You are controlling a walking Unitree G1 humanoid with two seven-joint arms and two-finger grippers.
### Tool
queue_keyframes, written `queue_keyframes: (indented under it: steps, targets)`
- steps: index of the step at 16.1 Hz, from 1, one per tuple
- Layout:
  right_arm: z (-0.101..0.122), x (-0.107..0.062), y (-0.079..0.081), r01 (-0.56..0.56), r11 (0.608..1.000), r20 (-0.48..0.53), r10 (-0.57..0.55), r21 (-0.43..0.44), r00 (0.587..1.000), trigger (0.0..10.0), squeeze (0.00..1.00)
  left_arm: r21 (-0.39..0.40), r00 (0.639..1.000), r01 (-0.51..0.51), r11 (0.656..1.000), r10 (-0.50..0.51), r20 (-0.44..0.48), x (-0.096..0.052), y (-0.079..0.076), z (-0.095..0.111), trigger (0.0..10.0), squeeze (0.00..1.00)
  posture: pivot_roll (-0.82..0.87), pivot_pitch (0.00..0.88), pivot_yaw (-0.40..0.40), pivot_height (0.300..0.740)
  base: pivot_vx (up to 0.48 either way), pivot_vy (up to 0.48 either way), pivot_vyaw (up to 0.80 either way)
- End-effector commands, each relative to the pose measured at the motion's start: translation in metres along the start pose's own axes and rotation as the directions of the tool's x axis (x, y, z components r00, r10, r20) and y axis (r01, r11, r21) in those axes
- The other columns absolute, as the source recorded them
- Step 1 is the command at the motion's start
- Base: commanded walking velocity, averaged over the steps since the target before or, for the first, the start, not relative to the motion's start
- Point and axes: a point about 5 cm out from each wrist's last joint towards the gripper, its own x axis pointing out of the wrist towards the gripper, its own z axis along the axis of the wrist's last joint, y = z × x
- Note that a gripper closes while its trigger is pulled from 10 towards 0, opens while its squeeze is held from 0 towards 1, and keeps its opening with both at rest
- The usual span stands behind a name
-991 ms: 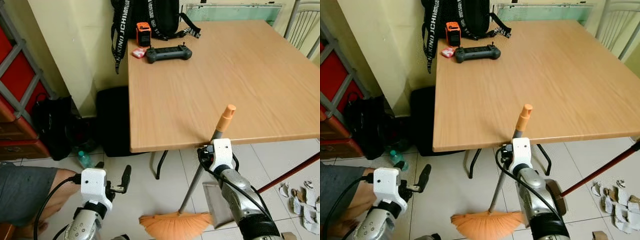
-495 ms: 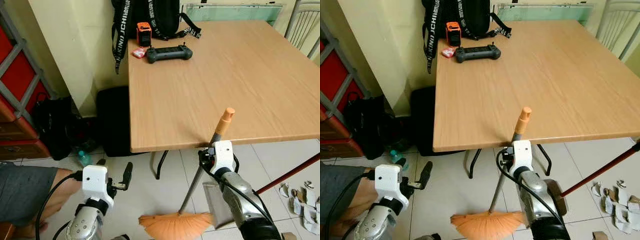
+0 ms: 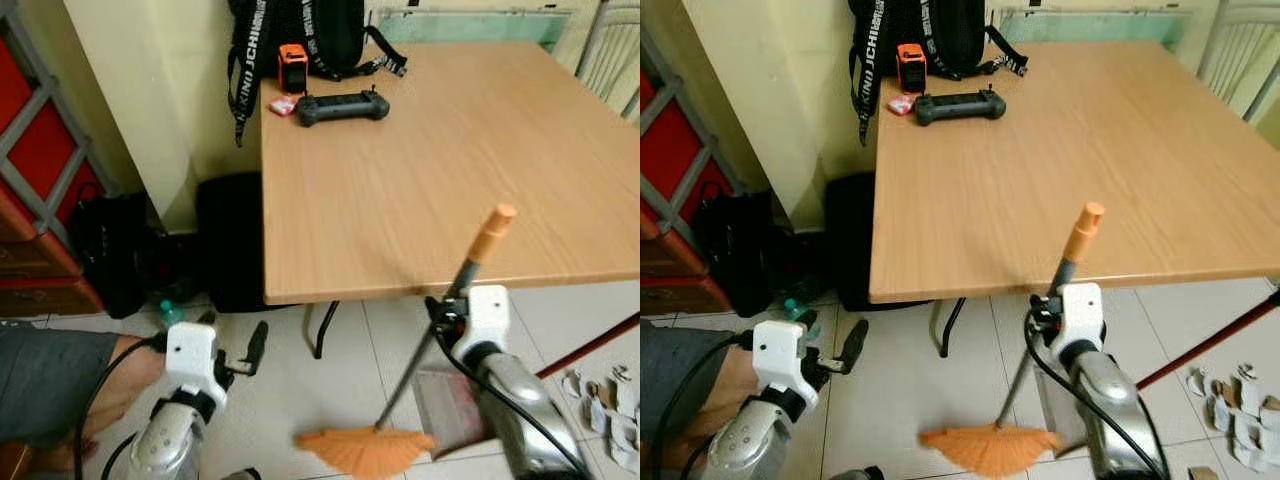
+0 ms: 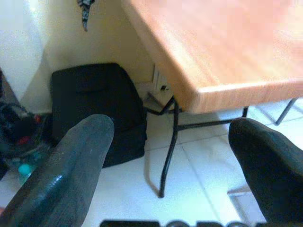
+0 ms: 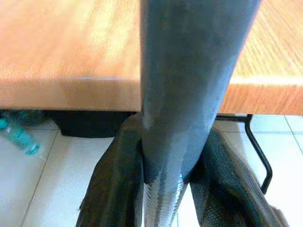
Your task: Sweep floor
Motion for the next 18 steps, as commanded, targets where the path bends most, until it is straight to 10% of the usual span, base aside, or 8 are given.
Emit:
queue_keyframes:
  steps: [1, 18]
  targets:
    - [0.011, -0.008, -0.012, 0.034, 0.998, 0.037, -0.032, -0.051, 0.999, 0.0, 0.0, -0.015, 1.0, 0.008, 1.0, -0.008, -0.028, -0.001, 0.0, -0.006, 10.0, 0.0, 0.08, 0.092, -0.024, 0.74, 0.0, 0.0, 0.0]
    - [0.021, -0.022, -0.001, 0.092, 0.991, 0.169, -0.107, 0.094, 0.98, 0.0, 0.0, -0.011, 1.0, 0.024, 1.0, -0.025, -0.013, 0.004, 0.0, -0.006, 10.0, 0.0, 0.07, 0.075, -0.017, 0.74, 0.0, -0.251, 0.0]
